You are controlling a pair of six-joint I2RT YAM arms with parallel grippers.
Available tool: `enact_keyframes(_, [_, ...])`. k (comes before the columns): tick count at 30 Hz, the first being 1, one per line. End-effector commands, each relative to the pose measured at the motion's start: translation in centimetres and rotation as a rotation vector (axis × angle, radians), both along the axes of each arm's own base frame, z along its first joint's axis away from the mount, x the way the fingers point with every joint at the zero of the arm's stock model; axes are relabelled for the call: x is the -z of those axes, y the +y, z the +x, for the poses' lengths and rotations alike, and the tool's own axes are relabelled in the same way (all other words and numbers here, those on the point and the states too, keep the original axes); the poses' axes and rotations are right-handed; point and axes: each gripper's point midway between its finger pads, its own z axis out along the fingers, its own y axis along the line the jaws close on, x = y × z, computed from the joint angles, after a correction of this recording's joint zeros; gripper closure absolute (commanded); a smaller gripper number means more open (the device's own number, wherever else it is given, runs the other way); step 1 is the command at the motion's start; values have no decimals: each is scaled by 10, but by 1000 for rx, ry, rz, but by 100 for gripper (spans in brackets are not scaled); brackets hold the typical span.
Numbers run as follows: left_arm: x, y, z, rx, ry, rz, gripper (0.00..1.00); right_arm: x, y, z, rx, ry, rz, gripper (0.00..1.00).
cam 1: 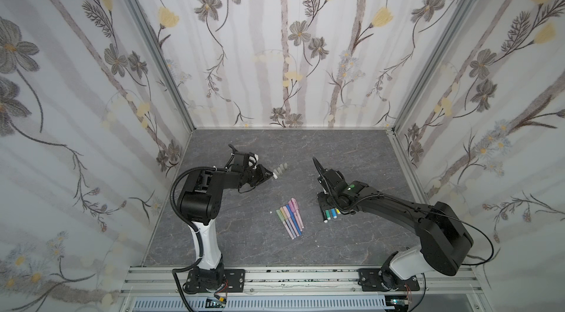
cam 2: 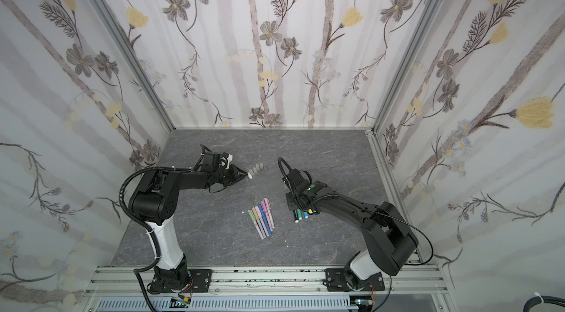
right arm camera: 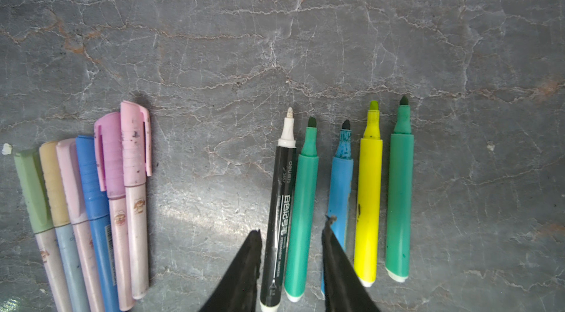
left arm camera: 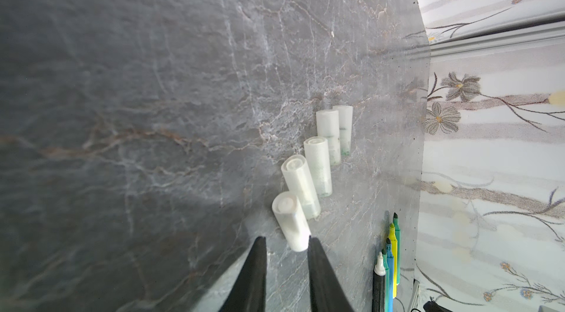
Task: Open the pen caps
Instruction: 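Drop the white cap by the clear caps while the right moves to the pink pen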
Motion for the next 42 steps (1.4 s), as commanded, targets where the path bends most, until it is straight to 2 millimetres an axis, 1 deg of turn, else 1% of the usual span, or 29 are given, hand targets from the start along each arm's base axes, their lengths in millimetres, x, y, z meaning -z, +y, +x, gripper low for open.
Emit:
enact_keyframes(1, [-8,-1,6,-1,-30,-8,76,1,1,0,-2,-2,8,65])
enact_keyframes(3, [-12,-1,5,-1,-36,-7,76,1,4,0,-8,1,21,65])
enact_keyframes(7, [-22,1,3,0,-53,1,76,-1,16,-2,-40,14,69,65])
enact_keyframes(10, [-36,4,2,-2,-75,0,76,-4,23,-3,-55,11,83,65])
enact_keyframes(14, [-62,9,1,-14,-123,-3,76,-5,35,-7,-77,19,97,65])
enact_keyframes(18, [-86,20,-2,-43,-171,0,75,-3,54,-11,-98,35,106,64])
enact_keyframes(19, [-91,24,-3,-54,-184,5,76,-1,62,-16,-115,40,103,64])
enact_keyframes(22, [-100,35,-8,-83,-207,22,75,10,75,-21,-132,68,78,65])
enact_keyframes(25, [-101,42,-13,-100,-214,39,74,16,83,-23,-135,79,67,64])
enact_keyframes(28, [-97,46,-18,-100,-207,52,73,20,89,-25,-136,92,64,65])
enact_keyframes(36, [-84,54,-33,-114,-191,61,73,29,95,-33,-152,120,48,65])
enact_keyframes(42, [-77,55,-36,-110,-180,59,73,36,98,-36,-153,135,36,66])
